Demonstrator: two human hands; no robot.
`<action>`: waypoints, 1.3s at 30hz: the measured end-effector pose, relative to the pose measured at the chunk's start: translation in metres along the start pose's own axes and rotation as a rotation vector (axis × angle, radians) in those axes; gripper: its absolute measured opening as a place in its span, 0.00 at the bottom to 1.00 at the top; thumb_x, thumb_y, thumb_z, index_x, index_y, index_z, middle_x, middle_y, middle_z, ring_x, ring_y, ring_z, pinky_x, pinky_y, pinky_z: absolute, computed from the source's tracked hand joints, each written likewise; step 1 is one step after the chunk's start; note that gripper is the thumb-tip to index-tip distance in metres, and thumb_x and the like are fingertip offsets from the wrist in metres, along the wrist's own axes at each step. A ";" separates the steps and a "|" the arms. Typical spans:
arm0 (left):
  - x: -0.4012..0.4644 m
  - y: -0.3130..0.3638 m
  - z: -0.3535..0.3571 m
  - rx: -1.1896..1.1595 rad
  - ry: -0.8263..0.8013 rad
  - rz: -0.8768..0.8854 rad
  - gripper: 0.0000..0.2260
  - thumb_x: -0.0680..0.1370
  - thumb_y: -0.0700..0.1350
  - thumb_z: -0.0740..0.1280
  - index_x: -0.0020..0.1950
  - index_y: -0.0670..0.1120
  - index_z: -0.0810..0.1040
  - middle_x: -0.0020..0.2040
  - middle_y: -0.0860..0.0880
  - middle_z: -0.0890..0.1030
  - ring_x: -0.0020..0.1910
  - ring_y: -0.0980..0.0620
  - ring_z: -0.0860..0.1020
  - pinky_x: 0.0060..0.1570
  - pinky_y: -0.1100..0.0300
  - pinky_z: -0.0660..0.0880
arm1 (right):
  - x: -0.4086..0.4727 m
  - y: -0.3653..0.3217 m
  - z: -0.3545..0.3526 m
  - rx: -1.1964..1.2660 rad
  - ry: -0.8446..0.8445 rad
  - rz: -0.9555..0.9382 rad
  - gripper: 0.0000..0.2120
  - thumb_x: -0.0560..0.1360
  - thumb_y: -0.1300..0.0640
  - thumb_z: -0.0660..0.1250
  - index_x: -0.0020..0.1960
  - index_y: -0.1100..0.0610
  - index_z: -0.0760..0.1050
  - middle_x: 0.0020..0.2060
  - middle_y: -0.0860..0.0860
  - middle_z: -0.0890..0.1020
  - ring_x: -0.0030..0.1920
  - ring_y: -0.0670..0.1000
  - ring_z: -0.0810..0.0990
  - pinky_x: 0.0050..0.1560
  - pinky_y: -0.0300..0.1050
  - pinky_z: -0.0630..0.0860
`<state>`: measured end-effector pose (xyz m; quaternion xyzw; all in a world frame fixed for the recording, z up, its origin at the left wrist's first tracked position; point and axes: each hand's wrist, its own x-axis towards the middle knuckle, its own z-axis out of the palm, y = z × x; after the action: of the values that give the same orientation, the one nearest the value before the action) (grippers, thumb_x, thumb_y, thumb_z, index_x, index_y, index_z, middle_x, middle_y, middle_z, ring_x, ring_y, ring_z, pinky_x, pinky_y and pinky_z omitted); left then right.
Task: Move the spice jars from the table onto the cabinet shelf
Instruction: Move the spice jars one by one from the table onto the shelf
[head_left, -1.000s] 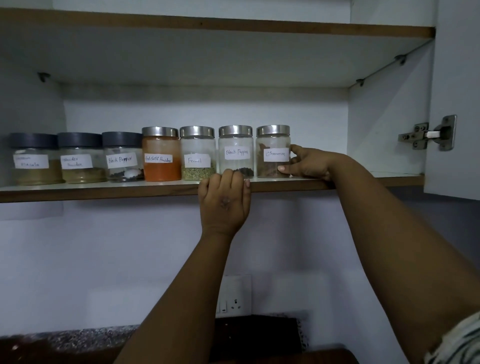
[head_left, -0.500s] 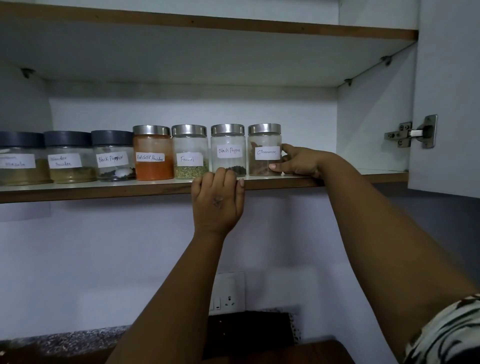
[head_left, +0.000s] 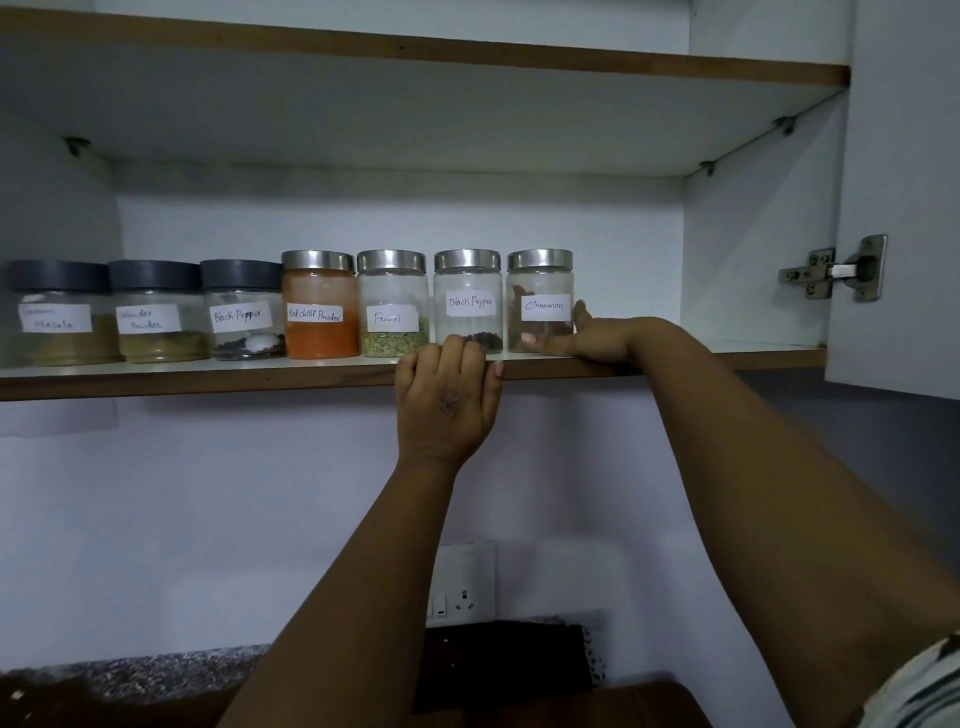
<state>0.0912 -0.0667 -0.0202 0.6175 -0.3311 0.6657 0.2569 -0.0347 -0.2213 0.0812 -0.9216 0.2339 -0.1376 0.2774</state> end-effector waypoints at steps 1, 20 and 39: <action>0.000 0.001 -0.002 -0.010 -0.015 -0.008 0.12 0.81 0.52 0.56 0.44 0.46 0.73 0.41 0.48 0.75 0.40 0.48 0.71 0.48 0.54 0.64 | -0.003 -0.002 0.003 -0.016 0.009 0.034 0.71 0.52 0.21 0.64 0.77 0.51 0.29 0.80 0.52 0.46 0.78 0.57 0.52 0.76 0.57 0.53; -0.215 0.046 -0.092 -0.505 -0.676 -0.181 0.27 0.77 0.43 0.67 0.74 0.38 0.66 0.73 0.39 0.68 0.73 0.38 0.66 0.72 0.41 0.62 | -0.145 0.136 0.230 -0.323 0.139 0.152 0.49 0.73 0.27 0.53 0.79 0.52 0.33 0.78 0.53 0.37 0.78 0.54 0.36 0.75 0.59 0.38; -0.426 0.052 -0.208 -0.715 -1.520 -0.346 0.45 0.71 0.63 0.69 0.78 0.43 0.53 0.76 0.45 0.60 0.74 0.47 0.60 0.73 0.53 0.60 | -0.235 0.209 0.436 0.042 0.009 0.513 0.41 0.67 0.33 0.70 0.73 0.52 0.65 0.70 0.57 0.68 0.68 0.58 0.70 0.62 0.47 0.68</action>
<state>-0.0391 0.0858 -0.4533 0.8198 -0.5043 -0.1218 0.2424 -0.1417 -0.0610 -0.4204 -0.8256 0.4584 -0.0714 0.3212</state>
